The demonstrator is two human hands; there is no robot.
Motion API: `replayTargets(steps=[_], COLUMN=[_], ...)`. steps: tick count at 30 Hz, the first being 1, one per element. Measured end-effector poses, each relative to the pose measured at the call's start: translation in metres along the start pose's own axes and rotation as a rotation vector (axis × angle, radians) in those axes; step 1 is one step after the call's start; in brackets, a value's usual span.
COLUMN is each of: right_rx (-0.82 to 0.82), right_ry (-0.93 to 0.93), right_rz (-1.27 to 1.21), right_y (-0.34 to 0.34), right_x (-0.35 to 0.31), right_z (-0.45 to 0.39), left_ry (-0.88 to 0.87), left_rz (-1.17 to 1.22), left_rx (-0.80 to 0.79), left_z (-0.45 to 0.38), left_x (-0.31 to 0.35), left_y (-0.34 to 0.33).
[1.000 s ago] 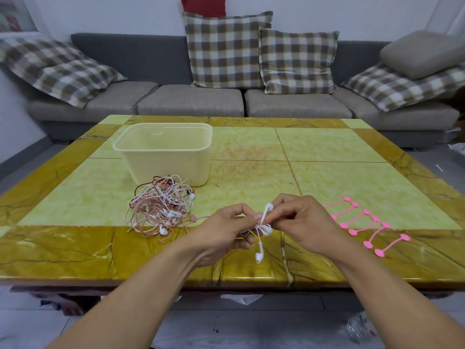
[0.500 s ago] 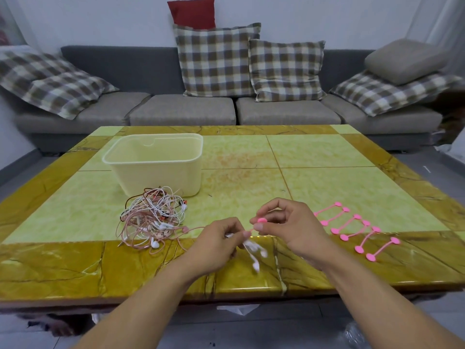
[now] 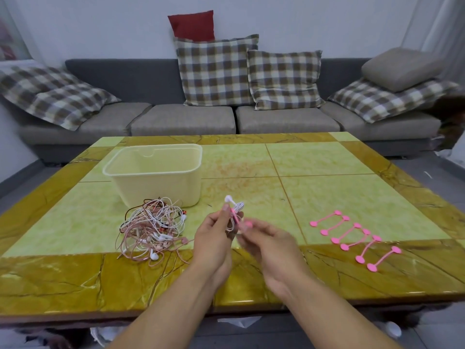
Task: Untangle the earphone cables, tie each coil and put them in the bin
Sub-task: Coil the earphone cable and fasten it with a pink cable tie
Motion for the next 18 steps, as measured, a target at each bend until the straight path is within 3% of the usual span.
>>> replayTargets(steps=[2,3,10,18], right_rx=[-0.038,-0.04,0.014,0.014], right_ry=[-0.242,-0.269,-0.142,0.159], right_rz=[-0.103,-0.103,0.076,0.349], right_y=[-0.004,-0.004,0.005,0.0], right_x=[0.012,0.011,-0.003,-0.016], right_z=[0.003,0.002,-0.002,0.002], left_ry=[0.052,0.048,-0.1,-0.229], left_rz=[-0.059,-0.102,-0.266,-0.467], left_rx=[-0.066,-0.097,-0.244,-0.266], left_z=[0.001,0.001,0.005,0.002], left_x=[-0.001,0.0,0.007,0.018], left_y=[-0.002,-0.003,-0.007,0.003])
Point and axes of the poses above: each hand's wrist, its own z-axis away from the middle knuckle, its own y-axis out of the back of the hand, x = y × z, the point moved 4 cm from there along -z, towards the middle knuckle, and after that the axes turned 13 degrees about -z, right-handed, at the moved point
